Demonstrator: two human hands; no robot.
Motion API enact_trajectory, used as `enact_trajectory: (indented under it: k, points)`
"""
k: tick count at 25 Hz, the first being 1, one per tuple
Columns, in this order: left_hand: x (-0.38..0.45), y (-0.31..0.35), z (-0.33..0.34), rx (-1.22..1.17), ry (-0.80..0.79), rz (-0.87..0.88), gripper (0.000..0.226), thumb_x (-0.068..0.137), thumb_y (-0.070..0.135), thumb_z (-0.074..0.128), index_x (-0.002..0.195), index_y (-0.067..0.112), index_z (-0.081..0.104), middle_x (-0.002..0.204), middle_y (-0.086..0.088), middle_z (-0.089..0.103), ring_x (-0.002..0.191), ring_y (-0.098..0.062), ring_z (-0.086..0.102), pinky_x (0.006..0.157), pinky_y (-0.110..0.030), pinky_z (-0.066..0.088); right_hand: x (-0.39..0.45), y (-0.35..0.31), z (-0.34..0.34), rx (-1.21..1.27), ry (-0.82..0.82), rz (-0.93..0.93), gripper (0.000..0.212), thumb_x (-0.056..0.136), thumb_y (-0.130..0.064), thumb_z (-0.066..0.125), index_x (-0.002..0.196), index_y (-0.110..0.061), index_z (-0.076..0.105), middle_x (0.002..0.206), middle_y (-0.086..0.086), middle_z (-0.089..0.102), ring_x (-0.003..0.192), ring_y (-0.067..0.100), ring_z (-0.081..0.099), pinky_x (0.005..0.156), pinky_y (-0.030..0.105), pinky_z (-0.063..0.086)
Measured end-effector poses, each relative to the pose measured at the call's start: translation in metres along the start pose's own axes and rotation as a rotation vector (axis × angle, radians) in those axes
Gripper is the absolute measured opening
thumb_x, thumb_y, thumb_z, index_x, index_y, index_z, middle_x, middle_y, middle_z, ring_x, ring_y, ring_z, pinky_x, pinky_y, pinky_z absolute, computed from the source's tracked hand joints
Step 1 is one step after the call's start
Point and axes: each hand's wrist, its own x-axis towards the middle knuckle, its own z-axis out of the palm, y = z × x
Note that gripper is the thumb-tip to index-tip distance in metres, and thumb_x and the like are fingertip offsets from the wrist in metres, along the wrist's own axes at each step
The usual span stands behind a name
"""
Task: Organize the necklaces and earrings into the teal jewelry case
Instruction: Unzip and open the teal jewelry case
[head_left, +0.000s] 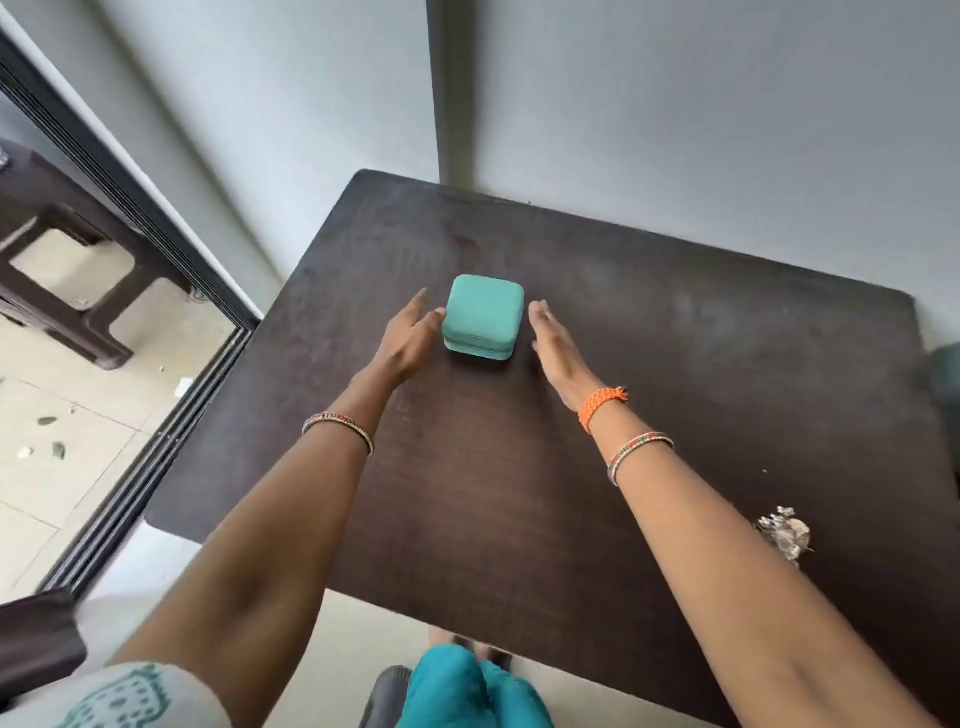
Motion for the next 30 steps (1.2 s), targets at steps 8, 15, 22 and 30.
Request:
enact_trajectory:
  k: [8, 15, 22, 30]
  points:
    - [0.011, -0.016, 0.038, -0.274, -0.003, 0.167, 0.065, 0.082, 0.041, 0.053, 0.138, 0.01, 0.047, 0.136, 0.0, 0.055, 0.125, -0.009, 0.05, 0.109, -0.031, 0.039, 0.013, 0.025, 0.005, 0.192, 0.229, -0.15, 0.041, 0.084, -0.007, 0.053, 0.122, -0.018, 0.062, 0.113, -0.005, 0.068, 0.109, 0.012, 0.062, 0.099, 0.04, 0.049]
    - [-0.074, -0.016, 0.082, -0.216, -0.209, 0.145, 0.061, 0.087, 0.04, 0.057, 0.139, 0.01, 0.046, 0.13, -0.001, 0.06, 0.119, 0.0, 0.053, 0.104, -0.033, 0.044, -0.054, 0.064, -0.048, 0.236, 0.384, -0.003, 0.048, 0.089, 0.008, 0.045, 0.134, -0.009, 0.052, 0.11, 0.007, 0.065, 0.081, 0.009, 0.064, 0.065, 0.027, 0.057]
    - [-0.068, -0.033, 0.092, 0.277, -0.181, 0.578, 0.095, 0.071, 0.036, 0.081, 0.148, 0.021, 0.028, 0.135, -0.001, 0.057, 0.118, -0.013, 0.057, 0.099, -0.021, 0.043, -0.047, 0.087, -0.083, -0.059, 0.099, -0.112, 0.068, 0.079, 0.028, 0.023, 0.125, -0.008, 0.057, 0.091, 0.017, 0.058, 0.063, 0.014, 0.059, 0.053, 0.021, 0.055]
    - [-0.077, -0.051, 0.105, 0.534, 0.045, 0.8, 0.08, 0.081, 0.052, 0.065, 0.147, 0.034, 0.026, 0.123, -0.004, 0.064, 0.103, -0.027, 0.061, 0.08, -0.034, 0.05, -0.032, 0.096, -0.107, -0.235, 0.078, -0.29, 0.02, 0.087, 0.006, 0.06, 0.102, -0.006, 0.063, 0.084, 0.003, 0.068, 0.067, 0.002, 0.064, 0.057, 0.014, 0.054]
